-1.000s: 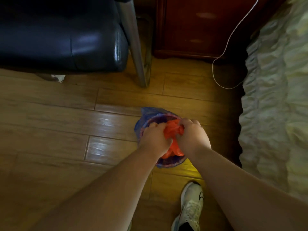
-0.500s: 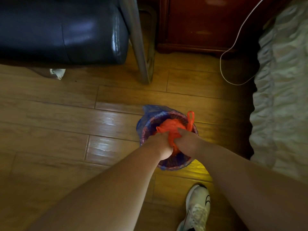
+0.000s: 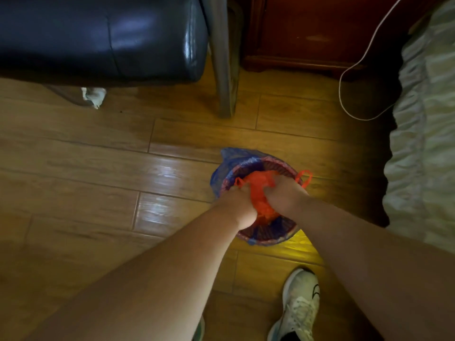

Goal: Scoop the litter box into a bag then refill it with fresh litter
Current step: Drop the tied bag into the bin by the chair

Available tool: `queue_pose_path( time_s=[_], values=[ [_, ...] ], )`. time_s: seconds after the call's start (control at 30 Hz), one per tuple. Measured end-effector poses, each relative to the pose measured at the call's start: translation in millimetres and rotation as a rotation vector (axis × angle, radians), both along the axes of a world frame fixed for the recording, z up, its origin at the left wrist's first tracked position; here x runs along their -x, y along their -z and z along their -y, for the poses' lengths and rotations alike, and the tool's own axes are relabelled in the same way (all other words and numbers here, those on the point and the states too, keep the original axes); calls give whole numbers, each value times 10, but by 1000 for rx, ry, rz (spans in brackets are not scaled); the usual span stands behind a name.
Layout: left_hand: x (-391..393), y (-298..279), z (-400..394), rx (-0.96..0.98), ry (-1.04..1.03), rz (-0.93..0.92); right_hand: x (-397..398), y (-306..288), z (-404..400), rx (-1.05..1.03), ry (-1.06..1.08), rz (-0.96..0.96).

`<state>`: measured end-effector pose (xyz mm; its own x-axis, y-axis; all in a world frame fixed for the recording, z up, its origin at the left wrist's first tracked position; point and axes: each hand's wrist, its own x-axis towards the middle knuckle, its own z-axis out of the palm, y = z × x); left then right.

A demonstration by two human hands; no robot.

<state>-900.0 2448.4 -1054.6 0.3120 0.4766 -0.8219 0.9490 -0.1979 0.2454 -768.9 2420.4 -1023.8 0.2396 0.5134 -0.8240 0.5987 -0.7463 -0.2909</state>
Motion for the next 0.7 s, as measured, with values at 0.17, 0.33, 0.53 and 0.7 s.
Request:
queue_pose_path(
  time_s=[0.17,0.33,0.53,0.7],
  values=[
    [82,-769,-96,-67,-113,136,10,-885,-72,-132,97,-7],
    [143,-2199,-273,-176,-187,236,56,-2152,-169,-229,45,82],
    [136,-4463,-362,-398,-88,380,-76,-4285,-146,-305,-1,114],
    [130,-6489,-261,-576,-50,545,-101,-6138,67,-472,2,255]
  ],
)
